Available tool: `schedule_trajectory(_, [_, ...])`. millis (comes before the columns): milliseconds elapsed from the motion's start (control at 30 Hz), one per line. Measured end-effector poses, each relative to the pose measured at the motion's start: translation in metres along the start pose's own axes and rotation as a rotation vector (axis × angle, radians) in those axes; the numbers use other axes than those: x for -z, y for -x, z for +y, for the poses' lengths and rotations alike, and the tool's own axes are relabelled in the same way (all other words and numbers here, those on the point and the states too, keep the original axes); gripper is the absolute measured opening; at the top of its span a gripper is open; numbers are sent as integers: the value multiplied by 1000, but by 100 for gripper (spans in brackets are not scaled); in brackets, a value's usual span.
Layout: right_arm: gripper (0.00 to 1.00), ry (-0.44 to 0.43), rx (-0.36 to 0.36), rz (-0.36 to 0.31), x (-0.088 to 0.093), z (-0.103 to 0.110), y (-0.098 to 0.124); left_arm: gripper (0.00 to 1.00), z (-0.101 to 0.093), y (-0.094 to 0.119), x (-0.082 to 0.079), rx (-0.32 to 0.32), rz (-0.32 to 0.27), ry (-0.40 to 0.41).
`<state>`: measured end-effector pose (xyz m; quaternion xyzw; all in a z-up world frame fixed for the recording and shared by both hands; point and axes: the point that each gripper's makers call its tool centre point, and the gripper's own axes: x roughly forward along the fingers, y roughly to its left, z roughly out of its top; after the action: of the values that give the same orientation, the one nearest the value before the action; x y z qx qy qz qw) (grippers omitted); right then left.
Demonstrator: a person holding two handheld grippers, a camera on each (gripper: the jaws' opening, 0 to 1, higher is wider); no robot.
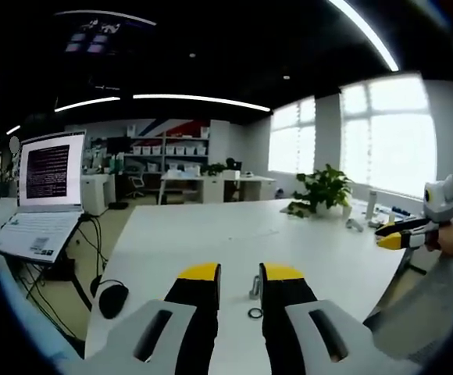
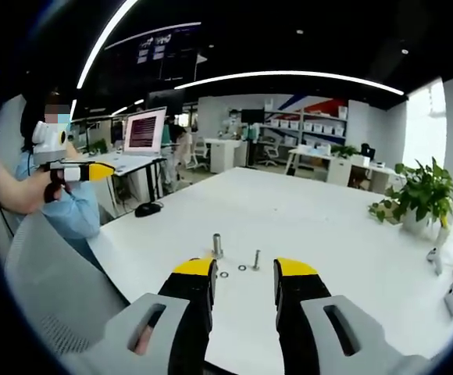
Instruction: Place the washer onto the threaded stud by aligning its center hole with the stud, sliding it down to the base, and recovering from edge contact or off-axis alignment until the washer reaches the visible bottom stop.
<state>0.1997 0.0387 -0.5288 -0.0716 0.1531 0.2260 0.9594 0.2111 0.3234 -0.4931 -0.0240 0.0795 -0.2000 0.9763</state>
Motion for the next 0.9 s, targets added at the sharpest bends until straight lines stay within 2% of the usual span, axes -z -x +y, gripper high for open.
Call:
schedule_trajectory(100, [32,11,-3,5,0,1,-1,19,-6,-4,6,22,30,-6])
schedule_trajectory(467, [32,12,8,10,3,-2,0,18,-8,-3,5,30,24,-9])
schedule_trajectory(900, [32,-8,4,-18,-2,-4,2,18,-1,-4,10,-5,52,-13])
